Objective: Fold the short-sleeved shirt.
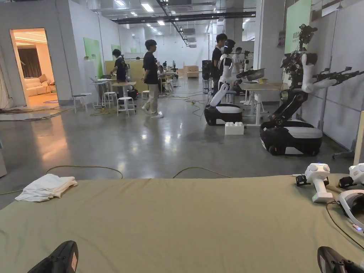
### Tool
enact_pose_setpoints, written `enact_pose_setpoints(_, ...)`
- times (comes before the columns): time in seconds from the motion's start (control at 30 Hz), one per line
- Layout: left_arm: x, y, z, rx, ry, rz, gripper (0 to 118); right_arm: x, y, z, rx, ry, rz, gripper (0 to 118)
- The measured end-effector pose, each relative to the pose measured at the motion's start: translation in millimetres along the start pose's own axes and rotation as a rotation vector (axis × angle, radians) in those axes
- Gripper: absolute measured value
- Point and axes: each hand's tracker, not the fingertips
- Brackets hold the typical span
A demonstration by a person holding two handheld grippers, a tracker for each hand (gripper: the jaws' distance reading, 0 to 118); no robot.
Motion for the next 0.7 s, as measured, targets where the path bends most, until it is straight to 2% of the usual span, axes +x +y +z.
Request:
enact_pose_setpoints(0.07, -1.0, 0.9, -3.3, -0.005, 0.011, -0.003, 1, 1.4, 0.8, -1.3, -0.006, 0.005, -0.006, 0)
enact_pose_setpoints(0.13, 0.0, 1.5, -5.9, -0.009, 0.005, -0.062, 1, 1.0, 1.9, -4.8, -0.019, 0.003, 0.010, 0)
enact_pose_setpoints(0.17, 2.2, 1.7, -7.2, -0.007, -0.009, -0.115, 1, -1.8, 1.5, -8.1, -0.043, -0.013, 0.093, 0)
enact_pose_setpoints(0.23, 13.8, -4.6, -11.7, -0.017, -0.029, -0.345, 1, -16.9, -4.4, -13.6, -0.058, -0.043, 0.420, 0)
enact_pose_setpoints(0.27, 25.1, -16.4, -13.1, -0.013, -0.020, -0.537, 1, -25.6, -13.5, -16.7, -0.055, -0.068, 0.617, 0)
enact_pose_setpoints(0.33, 42.0, -52.0, -16.7, -0.007, 0.015, -0.958, 1, -35.8, -38.7, -22.8, -0.060, -0.056, 0.976, 0)
enact_pose_setpoints(0.4, 45.6, -96.2, -17.7, -0.030, -0.026, -1.318, 1, -38.5, -67.1, -24.0, -0.050, -0.032, 1.275, 0)
enact_pose_setpoints(0.43, 44.3, -115.6, -16.3, -0.049, -0.066, -1.447, 1, -38.7, -80.5, -23.0, -0.043, -0.008, 1.400, 0)
enact_pose_setpoints(0.5, 43.2, -147.8, -10.4, -0.160, -0.236, -1.623, 1, -34.6, -107.8, -16.6, 0.001, 0.047, 1.632, 0)
enact_pose_setpoints(0.53, 42.3, -164.9, -10.1, -0.221, -0.290, -1.697, 1, -32.9, -118.5, -13.9, 0.016, 0.072, 1.693, 0)
enact_pose_setpoints(0.57, 41.9, -179.8, -12.3, -0.249, -0.290, -1.698, 1, -31.8, -126.5, -11.0, 0.015, 0.098, 1.721, 0)
enact_pose_setpoints(0.63, 34.5, -193.7, -17.0, -0.309, -0.290, -1.698, 1, -25.2, -134.1, -3.7, -0.015, 0.196, 1.717, 0)
enact_pose_setpoints(0.7, 34.8, -181.1, -20.0, -0.266, -0.257, -1.680, 1, -24.9, -132.2, -3.1, -0.027, 0.180, 1.715, 0)
